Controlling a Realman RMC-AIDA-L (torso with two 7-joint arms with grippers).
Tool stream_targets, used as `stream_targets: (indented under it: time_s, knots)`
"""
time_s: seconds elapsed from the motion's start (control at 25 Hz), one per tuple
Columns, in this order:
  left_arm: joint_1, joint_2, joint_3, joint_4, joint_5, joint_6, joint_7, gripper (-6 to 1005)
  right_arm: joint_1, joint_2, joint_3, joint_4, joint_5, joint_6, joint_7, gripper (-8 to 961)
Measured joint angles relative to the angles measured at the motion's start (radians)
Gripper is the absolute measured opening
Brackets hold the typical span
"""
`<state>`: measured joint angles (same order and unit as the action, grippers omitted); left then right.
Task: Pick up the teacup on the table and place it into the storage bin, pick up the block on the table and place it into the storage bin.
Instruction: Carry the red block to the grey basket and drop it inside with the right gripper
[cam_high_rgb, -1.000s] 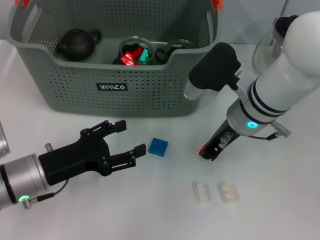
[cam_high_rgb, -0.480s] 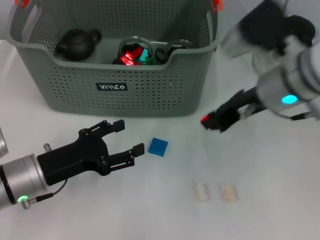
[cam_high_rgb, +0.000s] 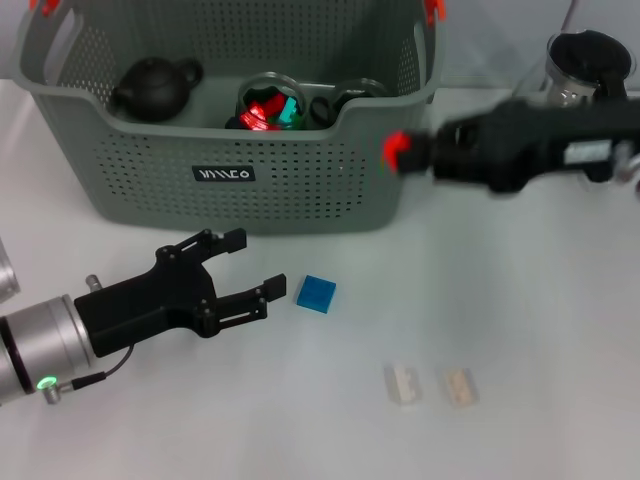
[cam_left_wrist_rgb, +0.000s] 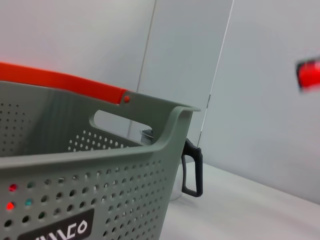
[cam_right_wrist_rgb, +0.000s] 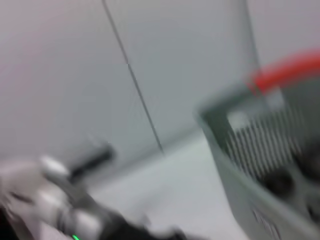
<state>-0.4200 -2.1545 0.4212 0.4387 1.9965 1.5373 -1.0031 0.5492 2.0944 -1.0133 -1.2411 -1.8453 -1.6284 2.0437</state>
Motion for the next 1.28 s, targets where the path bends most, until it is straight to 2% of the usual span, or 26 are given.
stream_targets:
  time_s: [0.12,0.16,0.2,0.24,0.28,0.44,0.56,0.68,0.76,0.96,1.28]
  knots:
    - [-0.011,0.001,0.0,-0.001,-0.002,0.0,0.0,872,0.018,0.001,0.055,0.014,0.067,0.019,-0.042,194]
    - [-0.012,0.001,0.0,-0.001,-0.002,-0.001,0.0,872,0.028,0.002,0.055,0.015,0.071,0.057,-0.04,194]
    - [-0.016,0.001,0.0,-0.001,-0.002,-0.001,0.0,872,0.071,0.002,0.03,0.018,0.052,0.152,-0.012,194]
    - [-0.019,0.001,0.0,-0.002,-0.002,-0.001,0.0,872,0.104,-0.002,0.013,0.02,0.025,0.194,0.015,194]
    - [-0.02,0.001,0.001,-0.002,-0.002,-0.002,-0.001,872,0.104,-0.002,0.013,0.02,0.025,0.194,0.015,193]
    - [-0.022,0.002,0.001,-0.001,-0.002,-0.004,-0.006,873,0.276,-0.006,-0.019,0.039,-0.227,0.322,0.184,193]
    - [-0.011,0.006,0.002,0.008,0.006,0.001,-0.012,873,0.418,0.001,-0.019,0.092,-0.449,0.361,0.259,193]
    - [0.012,0.021,0.007,0.025,0.019,0.065,-0.012,873,0.535,0.003,-0.037,0.192,-0.572,0.389,0.267,194]
    - [0.027,0.032,0.002,0.041,0.027,0.141,-0.014,873,0.584,0.004,-0.061,0.246,-0.623,0.411,0.267,194]
    - [0.054,0.041,-0.062,0.081,0.039,0.27,-0.021,873,0.665,0.009,-0.138,0.365,-0.718,0.498,0.283,193]
    - [0.058,0.036,-0.076,0.075,0.04,0.27,-0.018,873,0.738,0.012,-0.231,0.573,-0.741,0.684,0.327,194]
